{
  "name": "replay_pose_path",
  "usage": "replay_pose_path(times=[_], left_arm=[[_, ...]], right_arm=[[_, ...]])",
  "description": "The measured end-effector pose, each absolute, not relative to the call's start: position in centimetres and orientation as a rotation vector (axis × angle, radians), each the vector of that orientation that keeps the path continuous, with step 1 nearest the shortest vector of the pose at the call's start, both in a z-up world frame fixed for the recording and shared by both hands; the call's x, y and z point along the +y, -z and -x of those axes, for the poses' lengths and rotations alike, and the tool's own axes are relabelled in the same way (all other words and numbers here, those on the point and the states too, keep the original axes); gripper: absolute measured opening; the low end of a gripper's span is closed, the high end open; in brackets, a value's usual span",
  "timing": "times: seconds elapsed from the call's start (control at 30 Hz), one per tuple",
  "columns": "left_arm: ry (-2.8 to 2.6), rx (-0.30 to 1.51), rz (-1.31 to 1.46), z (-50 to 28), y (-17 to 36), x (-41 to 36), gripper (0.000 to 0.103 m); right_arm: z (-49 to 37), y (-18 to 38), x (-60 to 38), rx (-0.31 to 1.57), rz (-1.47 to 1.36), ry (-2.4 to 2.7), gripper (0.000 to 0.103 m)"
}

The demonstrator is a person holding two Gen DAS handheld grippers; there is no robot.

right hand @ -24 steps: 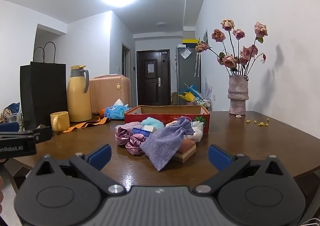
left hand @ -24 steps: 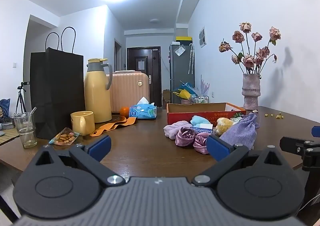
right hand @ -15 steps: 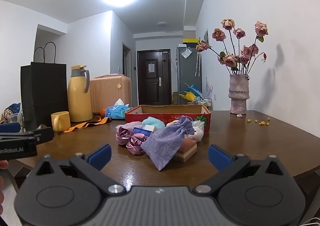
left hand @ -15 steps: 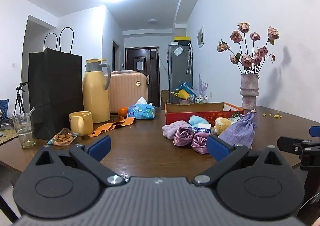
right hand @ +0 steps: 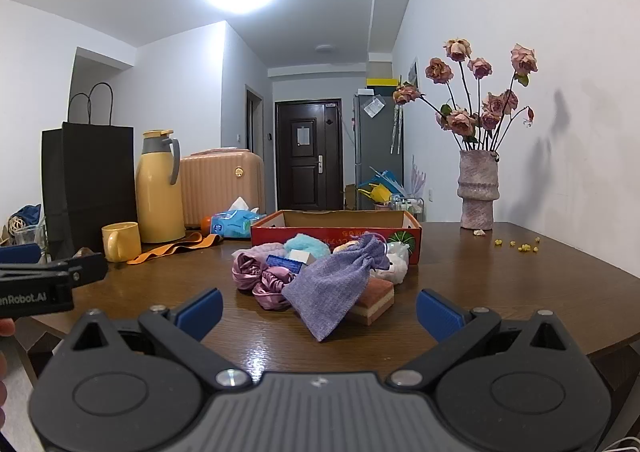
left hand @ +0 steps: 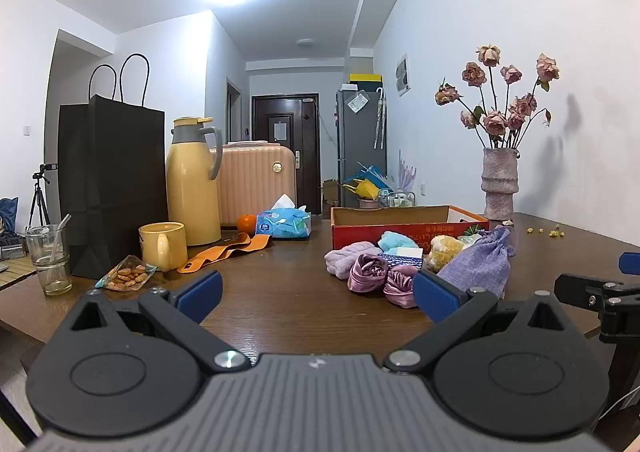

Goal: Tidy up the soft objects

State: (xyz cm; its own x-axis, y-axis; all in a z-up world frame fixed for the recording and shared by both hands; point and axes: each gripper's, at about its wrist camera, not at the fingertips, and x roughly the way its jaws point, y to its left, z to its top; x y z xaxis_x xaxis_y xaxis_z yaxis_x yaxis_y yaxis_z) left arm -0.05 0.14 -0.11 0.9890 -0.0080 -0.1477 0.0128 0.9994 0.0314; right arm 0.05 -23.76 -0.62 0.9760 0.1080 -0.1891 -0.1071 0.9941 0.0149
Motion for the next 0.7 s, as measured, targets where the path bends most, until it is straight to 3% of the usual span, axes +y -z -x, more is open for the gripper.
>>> replay_pose_path(times=[0.7], left_arm=[[0.013, 0.140, -0.039, 0.05, -0.01, -0.03, 0.103]], right_arm=[[0.05, 0.45, -23.79, 0.179, -0.005, -0.099, 0.103]])
